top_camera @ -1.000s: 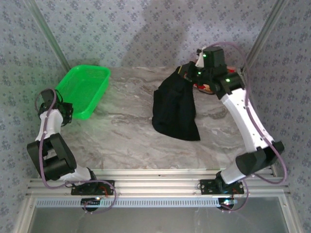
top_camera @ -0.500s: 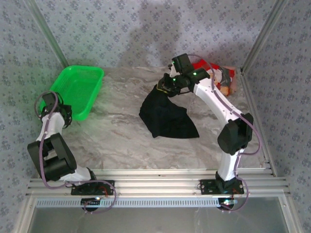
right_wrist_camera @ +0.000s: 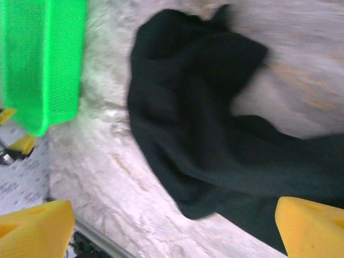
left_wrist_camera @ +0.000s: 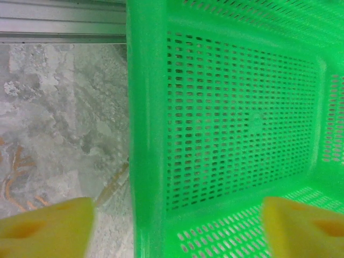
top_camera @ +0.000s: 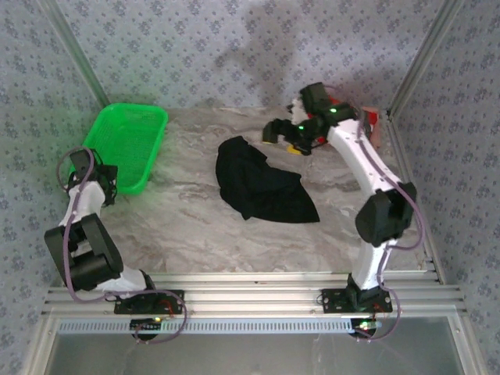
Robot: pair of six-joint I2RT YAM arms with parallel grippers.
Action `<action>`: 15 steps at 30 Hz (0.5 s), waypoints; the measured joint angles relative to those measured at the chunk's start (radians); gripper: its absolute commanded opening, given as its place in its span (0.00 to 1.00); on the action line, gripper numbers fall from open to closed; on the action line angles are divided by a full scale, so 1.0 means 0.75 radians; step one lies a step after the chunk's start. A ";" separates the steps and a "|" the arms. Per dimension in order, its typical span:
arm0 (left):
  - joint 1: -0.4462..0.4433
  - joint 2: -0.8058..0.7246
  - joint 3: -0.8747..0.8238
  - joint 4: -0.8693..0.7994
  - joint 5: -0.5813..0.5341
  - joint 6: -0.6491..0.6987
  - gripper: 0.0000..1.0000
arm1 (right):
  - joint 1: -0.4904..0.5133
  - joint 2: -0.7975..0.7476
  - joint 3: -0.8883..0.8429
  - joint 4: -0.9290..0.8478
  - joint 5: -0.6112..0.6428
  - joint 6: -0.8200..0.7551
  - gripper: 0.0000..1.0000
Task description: Fold and stack the t-shirts
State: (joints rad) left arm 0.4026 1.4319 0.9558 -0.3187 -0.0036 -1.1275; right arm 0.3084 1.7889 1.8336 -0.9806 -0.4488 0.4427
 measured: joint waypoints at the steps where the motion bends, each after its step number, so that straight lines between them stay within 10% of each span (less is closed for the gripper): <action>1: -0.003 -0.027 0.001 -0.004 0.006 0.001 1.00 | -0.042 -0.055 -0.062 -0.016 0.024 -0.019 0.99; 7: -0.178 -0.137 0.147 -0.146 0.009 0.112 1.00 | -0.142 -0.293 -0.448 -0.065 0.129 -0.095 0.93; 15: -0.733 -0.223 0.279 -0.165 0.074 0.417 0.99 | -0.096 -0.239 -0.837 0.032 0.191 -0.103 0.76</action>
State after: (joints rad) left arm -0.1474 1.2648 1.1648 -0.4427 0.0521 -0.8146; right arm 0.2367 1.6100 1.2060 -0.9565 -0.3058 0.3653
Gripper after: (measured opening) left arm 0.994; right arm 0.790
